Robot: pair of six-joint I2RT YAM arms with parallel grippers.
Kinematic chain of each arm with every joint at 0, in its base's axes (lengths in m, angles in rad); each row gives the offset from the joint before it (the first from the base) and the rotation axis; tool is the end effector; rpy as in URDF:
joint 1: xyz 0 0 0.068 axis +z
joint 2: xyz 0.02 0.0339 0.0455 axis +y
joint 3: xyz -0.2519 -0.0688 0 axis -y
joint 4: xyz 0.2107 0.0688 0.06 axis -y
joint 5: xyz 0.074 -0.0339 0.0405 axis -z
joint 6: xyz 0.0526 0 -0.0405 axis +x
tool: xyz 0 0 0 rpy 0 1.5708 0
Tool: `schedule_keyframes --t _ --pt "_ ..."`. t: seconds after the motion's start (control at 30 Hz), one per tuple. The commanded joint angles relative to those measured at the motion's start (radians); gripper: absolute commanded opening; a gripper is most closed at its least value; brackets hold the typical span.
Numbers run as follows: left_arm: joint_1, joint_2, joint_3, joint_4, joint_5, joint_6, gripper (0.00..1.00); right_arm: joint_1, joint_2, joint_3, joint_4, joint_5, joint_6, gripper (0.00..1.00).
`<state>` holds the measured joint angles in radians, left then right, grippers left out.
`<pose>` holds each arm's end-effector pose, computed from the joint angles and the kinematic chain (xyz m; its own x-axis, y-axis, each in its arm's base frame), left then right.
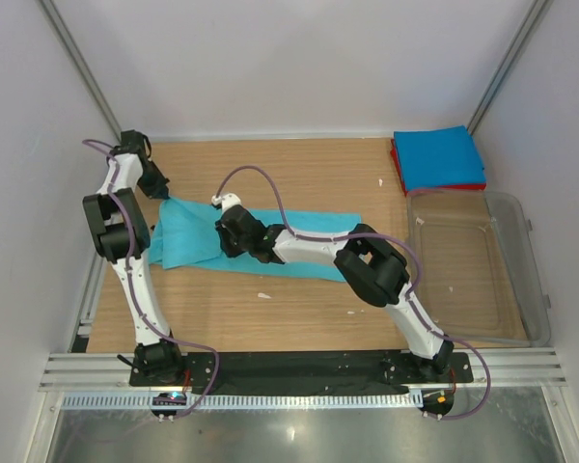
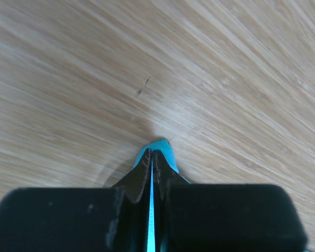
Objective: Fold and stack the t-shirts
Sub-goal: Fold the tshirt
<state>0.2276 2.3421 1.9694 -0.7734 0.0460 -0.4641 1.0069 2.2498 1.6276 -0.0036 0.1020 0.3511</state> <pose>0.4543 0.1028 0.1580 -0.7011 -0.6214 -0.3497 -0.5824 0.7820 -0.2219 0.2647 0.4085 0.1615 -0.5680 -0.2580 -0.7816 -0.6404 0.7350 0.2228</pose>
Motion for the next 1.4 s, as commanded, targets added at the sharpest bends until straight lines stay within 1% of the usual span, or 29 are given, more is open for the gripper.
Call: schedule_keyframes --t 0.0,0.13,0.27,0.3,0.37,0.43,0.5,0.53,0.57,0.6,0.67,0.73,0.83,0.87,0.9,0.93,1.0,1.03,1.13,1.17,1.2,1.23,1.3,1.37 --pt "-0.001 0.029 0.048 0.040 0.051 0.004 0.00 0.007 0.002 0.081 0.011 -0.005 0.008 0.19" --pt "-0.001 0.048 0.060 0.095 0.075 -0.005 0.00 0.009 0.008 0.084 0.010 0.007 0.009 0.19" --pt "0.001 0.106 0.123 0.199 0.149 -0.080 0.00 0.006 -0.059 0.026 0.025 0.041 0.000 0.19" --pt "0.001 0.120 0.170 0.213 0.159 -0.134 0.00 0.007 -0.076 0.017 0.021 0.053 -0.004 0.19" --pt "-0.001 0.151 0.207 0.258 0.189 -0.192 0.00 0.006 -0.134 -0.015 0.010 0.108 -0.023 0.19" --pt "-0.001 0.192 0.269 0.334 0.233 -0.278 0.00 0.006 -0.176 -0.046 -0.024 0.155 -0.034 0.19" --pt "-0.001 0.224 0.313 0.390 0.277 -0.320 0.00 0.007 -0.240 -0.070 -0.045 0.209 -0.052 0.19" --pt "0.001 0.229 0.347 0.398 0.296 -0.332 0.01 0.007 -0.261 -0.090 -0.055 0.223 -0.058 0.19" --pt "0.001 0.226 0.350 0.408 0.313 -0.347 0.06 0.006 -0.280 -0.101 -0.074 0.238 -0.061 0.19" --pt "-0.001 0.217 0.342 0.439 0.334 -0.353 0.11 0.007 -0.326 -0.112 -0.082 0.270 -0.057 0.19" --pt "-0.002 0.162 0.275 0.491 0.371 -0.361 0.20 0.006 -0.372 -0.143 -0.117 0.313 -0.038 0.19" --pt "-0.005 0.096 0.208 0.499 0.365 -0.343 0.24 0.006 -0.444 -0.187 -0.136 0.340 -0.006 0.20" --pt "-0.007 0.030 0.125 0.481 0.361 -0.291 0.28 0.007 -0.533 -0.239 -0.202 0.355 0.050 0.21" --pt "-0.008 -0.018 0.102 0.462 0.347 -0.280 0.30 0.007 -0.551 -0.253 -0.246 0.357 0.066 0.22" --pt "-0.010 -0.042 0.076 0.454 0.344 -0.251 0.36 0.006 -0.577 -0.268 -0.269 0.358 0.084 0.22" --pt "-0.017 -0.064 0.030 0.445 0.335 -0.234 0.38 0.006 -0.625 -0.308 -0.285 0.361 0.097 0.22" --pt "-0.031 -0.137 -0.015 0.415 0.295 -0.184 0.36 0.007 -0.683 -0.356 -0.286 0.376 0.130 0.22" --pt "-0.045 -0.164 -0.061 0.410 0.279 -0.173 0.36 0.006 -0.735 -0.392 -0.283 0.384 0.143 0.22" --pt "-0.083 -0.245 -0.131 0.387 0.220 -0.137 0.36 0.004 -0.792 -0.426 -0.288 0.407 0.154 0.23" --pt "-0.097 -0.262 -0.141 0.350 0.191 -0.116 0.38 0.006 -0.826 -0.434 -0.300 0.418 0.157 0.23" --pt "-0.112 -0.294 -0.148 0.333 0.128 -0.091 0.38 0.006 -0.844 -0.442 -0.303 0.426 0.155 0.23" --pt "-0.144 -0.305 -0.161 0.320 0.102 -0.047 0.38 0.006 -0.860 -0.455 -0.311 0.435 0.158 0.24" --pt "-0.169 -0.328 -0.170 0.272 0.059 -0.024 0.39 0.006 -0.907 -0.466 -0.346 0.464 0.169 0.24" --pt "-0.197 -0.362 -0.199 0.252 0.058 -0.027 0.37 0.004 -0.944 -0.494 -0.358 0.478 0.175 0.25"
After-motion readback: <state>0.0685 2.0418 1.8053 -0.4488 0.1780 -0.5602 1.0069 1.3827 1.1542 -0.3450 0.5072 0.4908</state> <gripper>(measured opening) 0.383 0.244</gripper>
